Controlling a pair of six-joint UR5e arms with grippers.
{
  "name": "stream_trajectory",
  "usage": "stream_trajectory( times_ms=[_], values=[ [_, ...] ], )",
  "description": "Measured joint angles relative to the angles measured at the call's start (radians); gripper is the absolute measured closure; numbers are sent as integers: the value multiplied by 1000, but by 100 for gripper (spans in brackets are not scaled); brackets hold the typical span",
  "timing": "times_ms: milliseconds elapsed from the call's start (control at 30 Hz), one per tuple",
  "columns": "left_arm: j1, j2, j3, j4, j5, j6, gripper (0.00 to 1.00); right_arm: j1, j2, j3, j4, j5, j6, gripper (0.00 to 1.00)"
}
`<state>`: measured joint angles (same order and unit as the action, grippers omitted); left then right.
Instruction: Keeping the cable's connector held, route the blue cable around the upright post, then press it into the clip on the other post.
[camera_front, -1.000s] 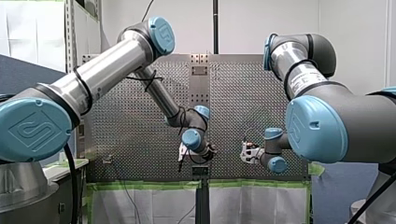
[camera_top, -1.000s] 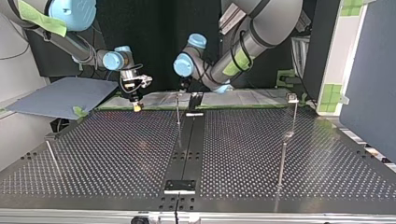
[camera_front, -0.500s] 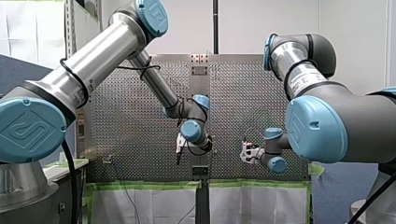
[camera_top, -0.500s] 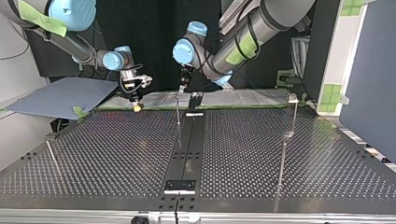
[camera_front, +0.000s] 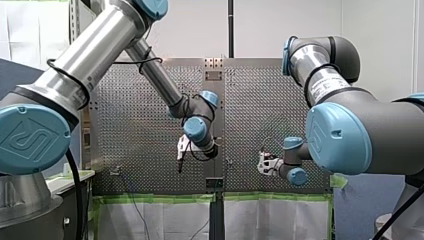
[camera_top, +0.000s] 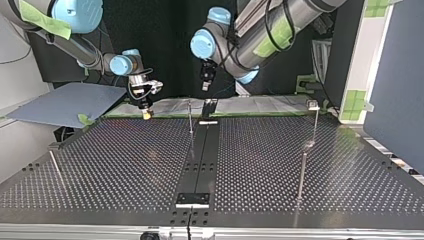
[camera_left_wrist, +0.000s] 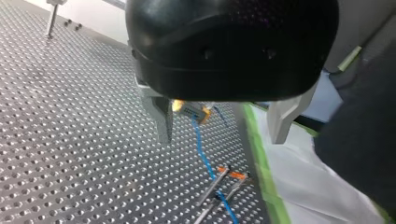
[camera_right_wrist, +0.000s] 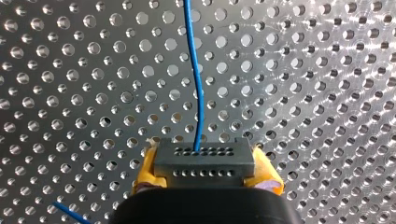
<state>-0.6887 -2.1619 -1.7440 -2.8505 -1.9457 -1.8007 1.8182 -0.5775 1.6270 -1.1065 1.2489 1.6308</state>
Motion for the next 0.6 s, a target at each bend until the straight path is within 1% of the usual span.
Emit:
stream_trajectory(
  times_ms=[100,200,267,433,600],
  values=[
    [-1,31,-31,-30,-5,16,0,0,0,0,0,0,0,100],
    [-2,63,-63,-44,-8,37,0,0,0,0,0,0,0,100],
    [-3,84,-84,-43,-10,45,0,0,0,0,1,0,0,100],
    [-3,131,-131,-27,-15,49,0,0,0,0,4,0,0,100],
    [-3,182,-182,-22,-43,50,0,1,0,0,5,0,0,100]
  ],
)
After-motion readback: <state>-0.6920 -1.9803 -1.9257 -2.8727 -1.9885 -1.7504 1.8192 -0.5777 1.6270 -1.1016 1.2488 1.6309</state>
